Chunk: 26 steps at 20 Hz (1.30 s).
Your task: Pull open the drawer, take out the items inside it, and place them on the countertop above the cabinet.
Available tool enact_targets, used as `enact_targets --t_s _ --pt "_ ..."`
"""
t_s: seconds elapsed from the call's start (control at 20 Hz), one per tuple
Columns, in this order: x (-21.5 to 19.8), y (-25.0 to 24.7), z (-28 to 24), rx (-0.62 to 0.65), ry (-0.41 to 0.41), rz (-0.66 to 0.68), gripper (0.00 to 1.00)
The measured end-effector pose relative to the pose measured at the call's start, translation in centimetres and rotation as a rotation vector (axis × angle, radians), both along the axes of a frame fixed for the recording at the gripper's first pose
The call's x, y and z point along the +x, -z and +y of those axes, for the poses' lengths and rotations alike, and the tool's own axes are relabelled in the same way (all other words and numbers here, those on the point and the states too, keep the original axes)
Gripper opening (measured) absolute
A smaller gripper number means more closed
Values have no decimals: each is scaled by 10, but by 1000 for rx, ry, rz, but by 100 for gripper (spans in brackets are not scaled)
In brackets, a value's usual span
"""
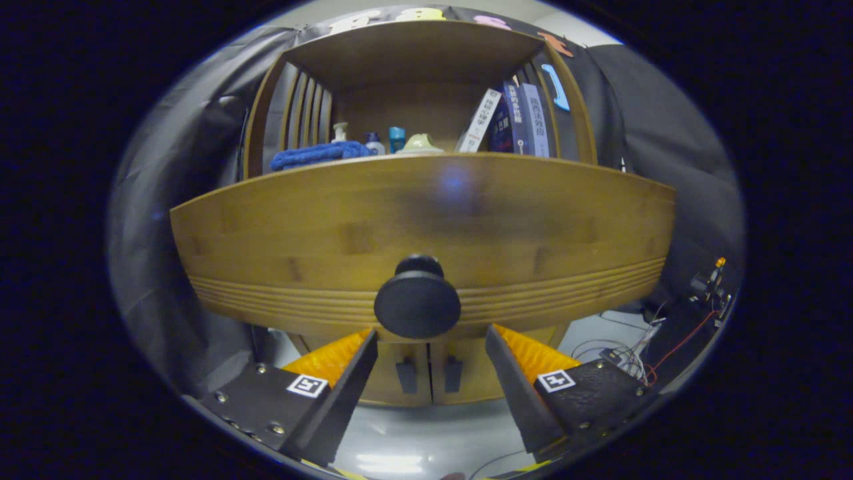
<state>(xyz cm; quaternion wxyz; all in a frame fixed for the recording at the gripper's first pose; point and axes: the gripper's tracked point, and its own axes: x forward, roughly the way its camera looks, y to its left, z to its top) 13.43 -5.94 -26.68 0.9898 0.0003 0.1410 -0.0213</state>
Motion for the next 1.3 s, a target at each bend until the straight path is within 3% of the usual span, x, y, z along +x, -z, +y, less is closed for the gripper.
enact_targets --t_s 0.25,1.3 --pt "-6 0 7 -22 -19 -15 99" --pt "52 -16 10 -25 -15 -22 98"
